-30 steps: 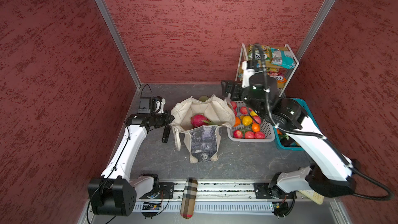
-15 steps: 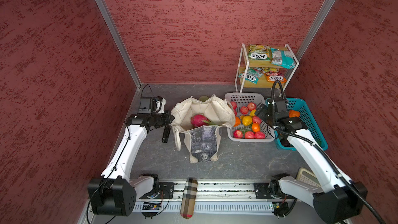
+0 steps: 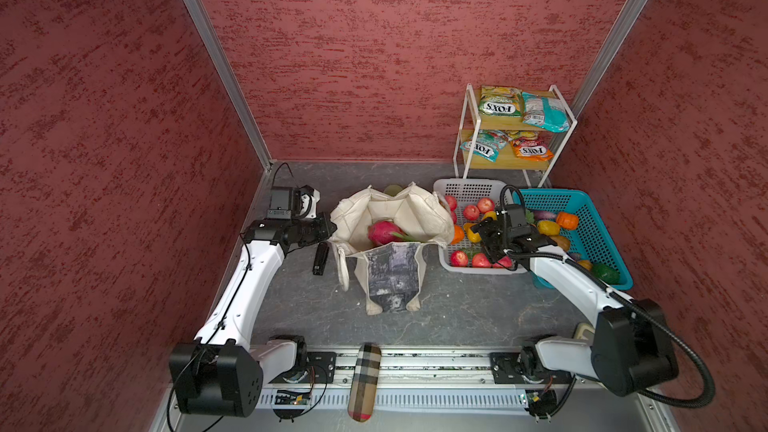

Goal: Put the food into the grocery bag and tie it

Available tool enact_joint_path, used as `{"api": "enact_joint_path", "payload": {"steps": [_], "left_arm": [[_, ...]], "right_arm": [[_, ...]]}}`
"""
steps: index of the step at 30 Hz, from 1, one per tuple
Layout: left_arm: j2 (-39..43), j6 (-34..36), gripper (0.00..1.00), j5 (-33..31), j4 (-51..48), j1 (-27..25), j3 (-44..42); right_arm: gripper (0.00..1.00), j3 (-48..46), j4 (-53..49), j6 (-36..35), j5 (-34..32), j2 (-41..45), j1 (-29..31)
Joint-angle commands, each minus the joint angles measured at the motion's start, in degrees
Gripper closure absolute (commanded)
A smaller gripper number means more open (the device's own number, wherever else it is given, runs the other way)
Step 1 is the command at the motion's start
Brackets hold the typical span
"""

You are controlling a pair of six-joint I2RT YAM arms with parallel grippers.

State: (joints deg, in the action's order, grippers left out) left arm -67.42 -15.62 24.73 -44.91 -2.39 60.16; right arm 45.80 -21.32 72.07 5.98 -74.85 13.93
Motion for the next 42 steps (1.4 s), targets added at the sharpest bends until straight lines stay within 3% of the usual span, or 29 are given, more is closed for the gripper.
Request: {"api": "enact_joint_path", "payload": {"steps": [1,9,26,33,42], "left_arm": [[0.85,0.5,1.0,-0.12,1.47,-0.51,-0.21],[0.95,0.54,1.0,0.05,1.49,-0.55,-0.22],[0.8,0.59,1.0,0.3,1.49,-0.97,-0.22],[1.06,0.68,1.0,0.23,1.53,-1.07,-0.22],[0.97,0.59,1.0,0.28,1.48,-1.1,-0.22]], "right_arm": [[0.22,1.22,3.22,6.13,-2.4,1.07,1.97],[0.24,1.53,6.66,14.23,-6.96,-1.32,4.82],[0.18,7.07,7.23,17.93,-10.24,-11.65,8.43],[0.23,9.35,5.22,17.09,-14.06,-14.01,9.29],[0.32,8.08,7.62,18.63,-12.82,-15.88,9.36]]}}
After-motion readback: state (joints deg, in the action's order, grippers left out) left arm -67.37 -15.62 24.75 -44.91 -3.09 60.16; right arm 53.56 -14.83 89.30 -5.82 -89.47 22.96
